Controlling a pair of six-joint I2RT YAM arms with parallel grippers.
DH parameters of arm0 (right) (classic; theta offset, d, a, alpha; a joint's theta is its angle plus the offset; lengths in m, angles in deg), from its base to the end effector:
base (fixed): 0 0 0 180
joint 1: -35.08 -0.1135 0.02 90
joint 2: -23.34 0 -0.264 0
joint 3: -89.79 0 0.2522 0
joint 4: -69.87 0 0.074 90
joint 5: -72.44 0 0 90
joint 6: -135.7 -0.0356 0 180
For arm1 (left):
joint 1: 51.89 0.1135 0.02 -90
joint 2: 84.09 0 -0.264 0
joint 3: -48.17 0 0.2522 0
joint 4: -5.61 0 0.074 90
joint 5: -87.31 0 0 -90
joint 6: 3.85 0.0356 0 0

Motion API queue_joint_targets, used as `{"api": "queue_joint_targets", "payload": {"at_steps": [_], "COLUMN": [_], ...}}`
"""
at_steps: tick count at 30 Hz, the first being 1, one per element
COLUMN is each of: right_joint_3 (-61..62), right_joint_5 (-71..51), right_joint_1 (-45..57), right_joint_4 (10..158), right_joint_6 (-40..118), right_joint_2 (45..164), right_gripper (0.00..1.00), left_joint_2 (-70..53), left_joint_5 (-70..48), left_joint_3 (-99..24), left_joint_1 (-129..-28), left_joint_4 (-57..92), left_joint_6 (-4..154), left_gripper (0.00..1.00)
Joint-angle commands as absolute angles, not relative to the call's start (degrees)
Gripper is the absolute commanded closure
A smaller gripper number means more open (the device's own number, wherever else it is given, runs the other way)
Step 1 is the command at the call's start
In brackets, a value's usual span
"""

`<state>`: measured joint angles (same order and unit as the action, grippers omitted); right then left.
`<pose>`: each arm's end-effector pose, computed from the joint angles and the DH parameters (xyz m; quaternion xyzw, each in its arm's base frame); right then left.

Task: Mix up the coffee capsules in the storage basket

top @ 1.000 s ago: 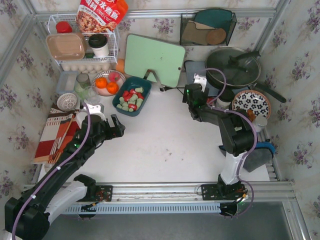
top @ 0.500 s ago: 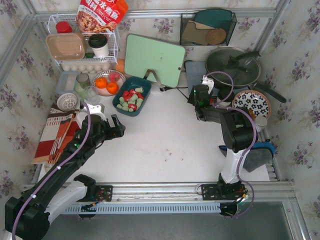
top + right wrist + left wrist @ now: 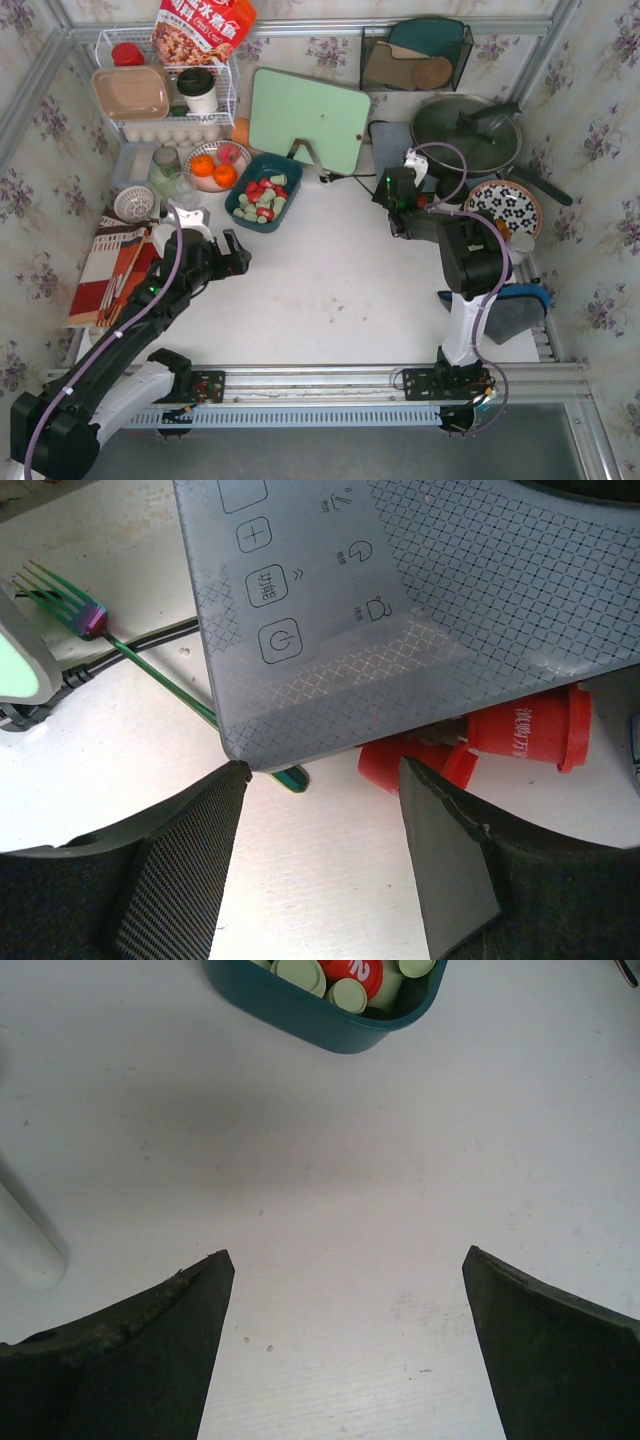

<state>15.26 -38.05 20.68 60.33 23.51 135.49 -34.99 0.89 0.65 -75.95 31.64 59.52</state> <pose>0.4041 0.0909 0.1535 0.1486 0.8357 0.0141 0.5285 0.1802 -0.0780 0.2553 -0.0353 0.8544 -0.1975 0.4793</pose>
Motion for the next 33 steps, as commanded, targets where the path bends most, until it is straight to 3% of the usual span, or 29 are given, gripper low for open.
{"api": "queue_joint_targets", "payload": {"at_steps": [1, 8, 19, 28, 33], "right_joint_3": [14.42, 11.97, 8.97, 7.8, 12.8], "right_joint_5": [-41.91, -40.95, -41.65, -34.62, -27.86], "right_joint_1": [21.27, 20.91, 18.29, 18.37, 20.05], "right_joint_4": [58.97, 65.89, 71.34, 75.92, 74.27], "right_joint_6": [22.52, 20.77, 31.25, 55.55, 70.09], "right_joint_2": [136.38, 137.27, 132.19, 131.44, 130.3], "right_gripper": [0.31, 0.32, 0.3, 0.23, 0.13], "left_joint_2": [-34.7, -34.69, -34.57, -35.04, -35.02], "left_joint_5": [0.3, 0.0, -0.07, -0.31, -0.23], "left_joint_3": [0.22, 0.05, -0.13, 0.04, 0.13], "left_joint_1": [-75.93, -75.97, -75.97, -75.97, -75.97], "left_joint_4": [30.26, 30.44, 30.58, 30.49, 30.41], "left_joint_6": [59.34, 59.26, 59.25, 59.08, 59.08], "left_gripper": [0.01, 0.01, 0.01, 0.01, 0.01]}}
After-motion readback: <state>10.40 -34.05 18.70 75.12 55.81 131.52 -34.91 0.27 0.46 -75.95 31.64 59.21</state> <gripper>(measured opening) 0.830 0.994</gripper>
